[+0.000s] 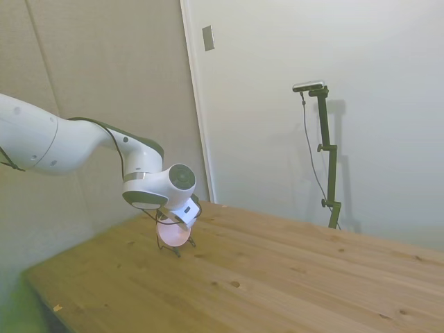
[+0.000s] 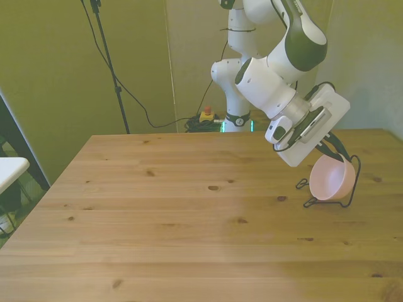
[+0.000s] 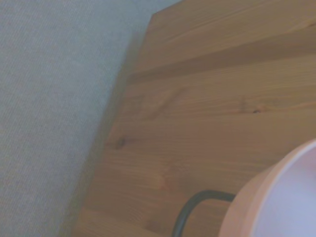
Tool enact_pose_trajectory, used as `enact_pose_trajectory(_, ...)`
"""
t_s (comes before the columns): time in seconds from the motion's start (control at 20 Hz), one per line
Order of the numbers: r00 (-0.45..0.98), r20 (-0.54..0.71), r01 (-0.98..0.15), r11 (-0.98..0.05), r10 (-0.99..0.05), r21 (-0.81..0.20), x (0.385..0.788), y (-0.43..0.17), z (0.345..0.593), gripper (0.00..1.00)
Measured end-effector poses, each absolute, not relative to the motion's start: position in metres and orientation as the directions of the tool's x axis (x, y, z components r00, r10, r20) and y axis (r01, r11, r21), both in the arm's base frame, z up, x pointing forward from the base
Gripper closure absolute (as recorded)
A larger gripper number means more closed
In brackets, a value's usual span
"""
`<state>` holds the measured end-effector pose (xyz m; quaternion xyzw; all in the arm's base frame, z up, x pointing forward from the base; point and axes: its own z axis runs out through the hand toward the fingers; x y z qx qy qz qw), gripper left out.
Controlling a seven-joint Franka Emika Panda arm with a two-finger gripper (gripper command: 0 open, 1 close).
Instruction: Load the bowl
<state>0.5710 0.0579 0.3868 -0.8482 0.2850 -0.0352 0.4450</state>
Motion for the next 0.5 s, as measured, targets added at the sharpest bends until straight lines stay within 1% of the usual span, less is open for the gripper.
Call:
enact_pose_trajectory(0.05, 0.834, -0.195, -0.454, -0.442, -0.516, -0.774, 0.5712, 0.0577, 0.3855, 1.0)
enact_pose_trajectory(0.1, 0.833, -0.196, -0.456, -0.442, -0.517, -0.773, 0.5714, 0.0576, 0.3842, 0.0)
enact_pose_trajectory(0.5, 0.834, -0.201, -0.459, -0.443, -0.515, -0.77, 0.5715, 0.0589, 0.3812, 0.0)
